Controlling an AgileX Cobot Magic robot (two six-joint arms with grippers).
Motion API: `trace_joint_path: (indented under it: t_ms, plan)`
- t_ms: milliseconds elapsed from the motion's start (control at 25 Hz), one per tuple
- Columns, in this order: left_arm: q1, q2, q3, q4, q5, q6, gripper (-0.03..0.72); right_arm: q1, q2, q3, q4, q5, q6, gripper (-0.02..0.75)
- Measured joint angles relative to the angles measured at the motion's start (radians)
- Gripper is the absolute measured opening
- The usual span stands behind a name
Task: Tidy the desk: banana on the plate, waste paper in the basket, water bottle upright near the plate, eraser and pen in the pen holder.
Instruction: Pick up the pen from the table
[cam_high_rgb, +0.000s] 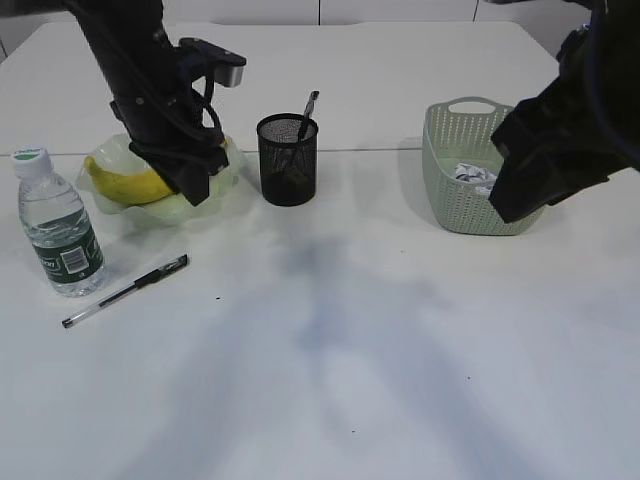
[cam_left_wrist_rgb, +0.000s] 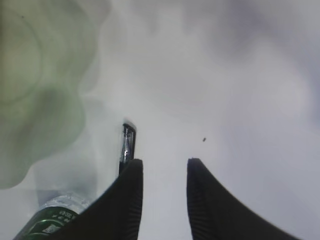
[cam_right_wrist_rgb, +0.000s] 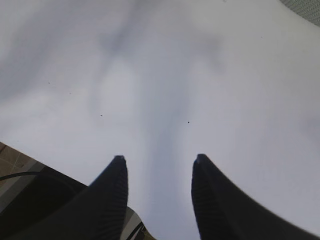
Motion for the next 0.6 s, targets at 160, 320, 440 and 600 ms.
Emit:
trace_joint_path:
  t_ms: [160, 320, 440, 600]
  plan:
    - [-0.001, 0.035, 0.0, 0.047, 0.003, -0.02, 0.214, 0.0, 0.0, 0.0, 0.0, 0.0, -0.004, 0.321]
    - [-0.001, 0.072, 0.0, 0.056, 0.006, -0.022, 0.215, 0.0, 0.0, 0.0, 0.0, 0.0, -0.004, 0.321]
    - [-0.001, 0.092, 0.0, 0.061, 0.006, -0.022, 0.215, 0.0, 0.0, 0.0, 0.0, 0.0, -0.004, 0.321]
    - [-0.001, 0.111, 0.0, 0.087, 0.006, -0.022, 0.215, 0.0, 0.0, 0.0, 0.0, 0.0, -0.006, 0.321]
